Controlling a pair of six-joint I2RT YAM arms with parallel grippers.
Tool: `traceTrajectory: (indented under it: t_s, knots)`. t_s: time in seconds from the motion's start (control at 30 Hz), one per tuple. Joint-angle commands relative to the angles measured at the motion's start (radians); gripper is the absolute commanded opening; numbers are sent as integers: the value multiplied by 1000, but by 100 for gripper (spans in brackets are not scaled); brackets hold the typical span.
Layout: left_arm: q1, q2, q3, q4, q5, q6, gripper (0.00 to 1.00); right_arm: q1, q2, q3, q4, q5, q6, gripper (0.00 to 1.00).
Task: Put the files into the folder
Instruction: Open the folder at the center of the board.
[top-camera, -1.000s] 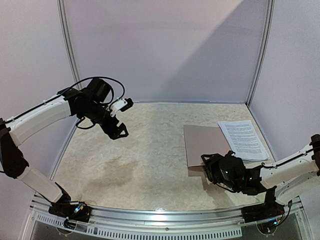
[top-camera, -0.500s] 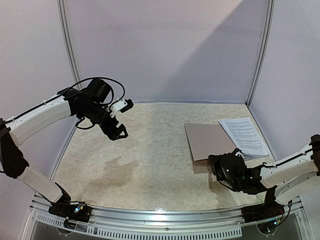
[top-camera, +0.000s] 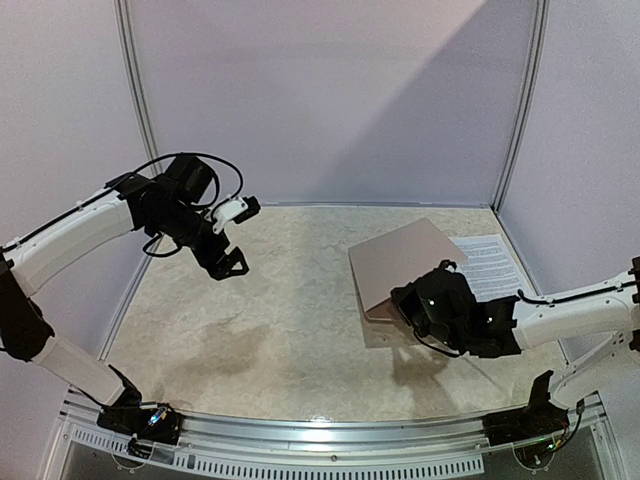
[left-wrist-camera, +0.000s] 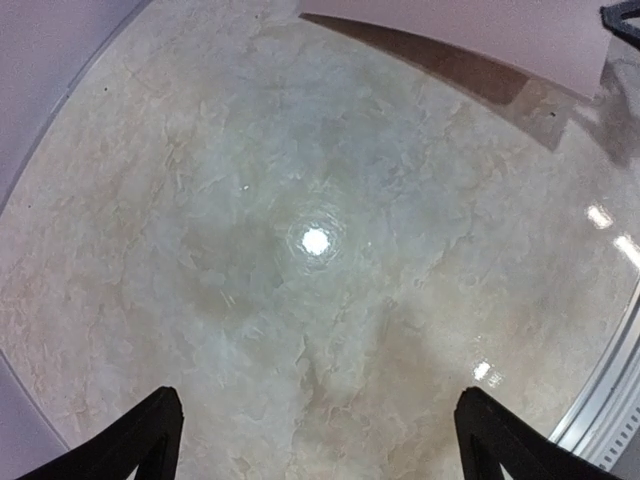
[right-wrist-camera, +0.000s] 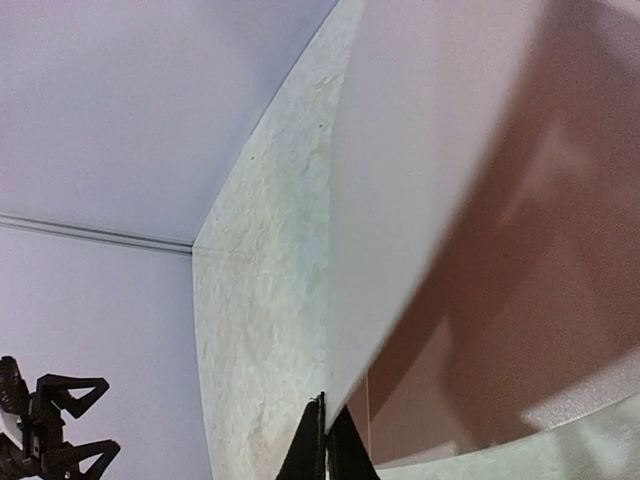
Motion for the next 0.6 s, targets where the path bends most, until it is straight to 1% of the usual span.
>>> traceTrajectory:
  t_s: [0.0,0.13,0.2,0.4,0.47,0.57]
  knots:
    - [66,-32,36,-23,26,9,97,44,67,183,-281,-52,-168,0]
    - [145,-45,40,-7,88,-29,97,93,185,443,-548,23,-299,0]
    - [187,-50,34,14,115,-79,99,123,264,619,-710,73,-397,0]
    - [267,-63,31,83,130,-242,100,254,589,1083,-1090,299,-682,0]
    - [300,-67,32,118,145,-323,100,297,698,1218,-1178,389,-764,0]
    - [370,-62,33,169,199,-481,100,354,831,1335,-1205,446,-944,0]
